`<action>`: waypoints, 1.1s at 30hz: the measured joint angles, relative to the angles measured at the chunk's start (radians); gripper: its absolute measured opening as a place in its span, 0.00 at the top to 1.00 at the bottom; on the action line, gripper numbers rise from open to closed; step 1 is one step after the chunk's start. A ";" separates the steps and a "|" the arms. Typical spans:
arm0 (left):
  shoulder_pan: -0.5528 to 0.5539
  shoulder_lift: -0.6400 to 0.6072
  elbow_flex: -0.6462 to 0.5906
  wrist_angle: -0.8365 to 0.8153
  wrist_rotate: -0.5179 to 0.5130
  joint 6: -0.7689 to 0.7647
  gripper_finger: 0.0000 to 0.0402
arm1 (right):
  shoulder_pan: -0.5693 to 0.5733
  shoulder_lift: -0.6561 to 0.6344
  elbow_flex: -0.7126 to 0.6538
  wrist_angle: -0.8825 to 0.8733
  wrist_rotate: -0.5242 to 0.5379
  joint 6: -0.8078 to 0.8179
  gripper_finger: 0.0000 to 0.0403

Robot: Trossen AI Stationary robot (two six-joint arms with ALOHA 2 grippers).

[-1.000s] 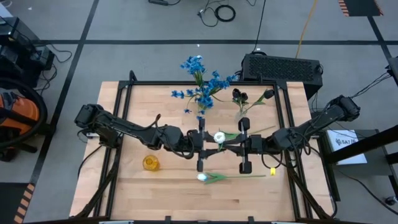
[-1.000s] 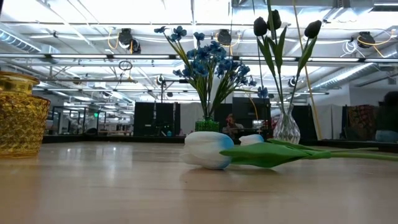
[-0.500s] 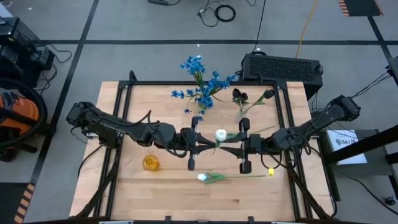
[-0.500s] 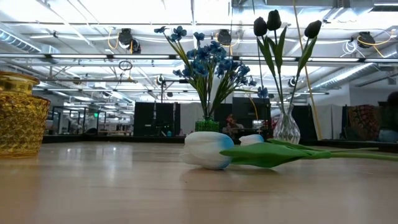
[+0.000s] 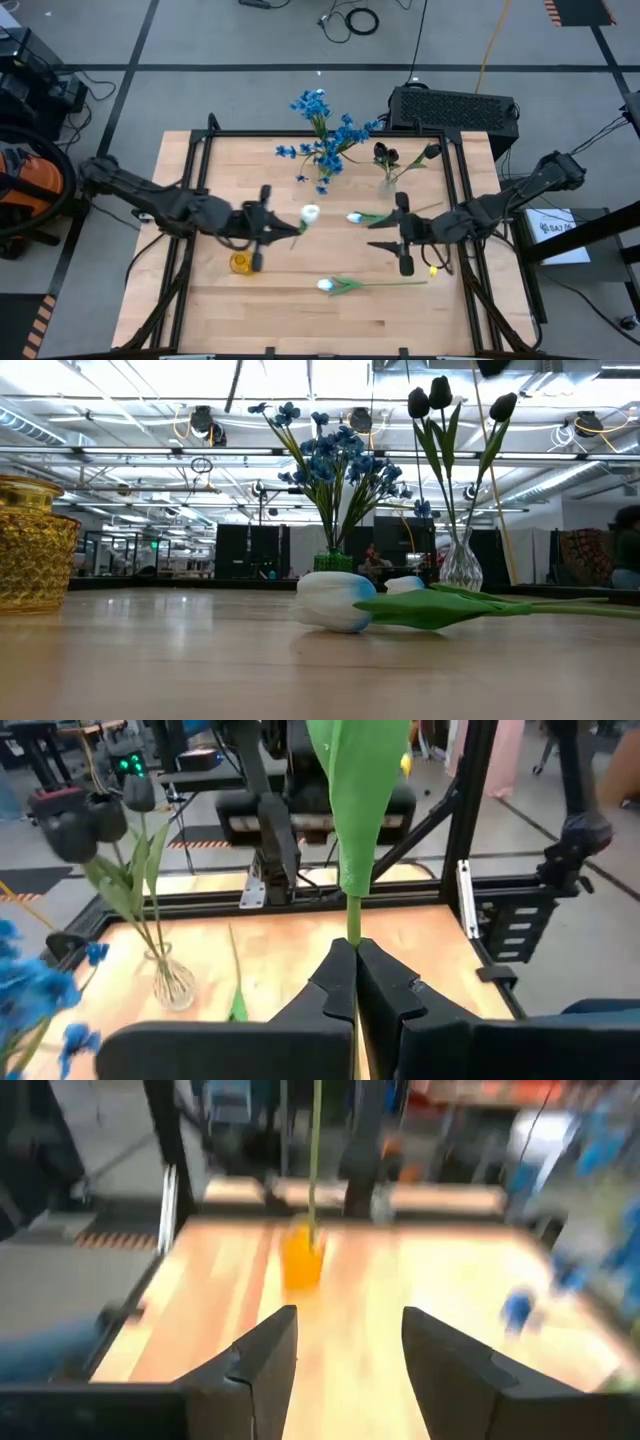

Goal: Sort flowers into vase by color
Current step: Put the middle white tulip into the yellow vase

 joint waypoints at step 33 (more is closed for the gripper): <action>-0.512 -0.363 -0.345 -0.016 -0.613 -0.131 1.00 | 0.101 0.645 0.000 -0.079 -0.244 0.317 0.61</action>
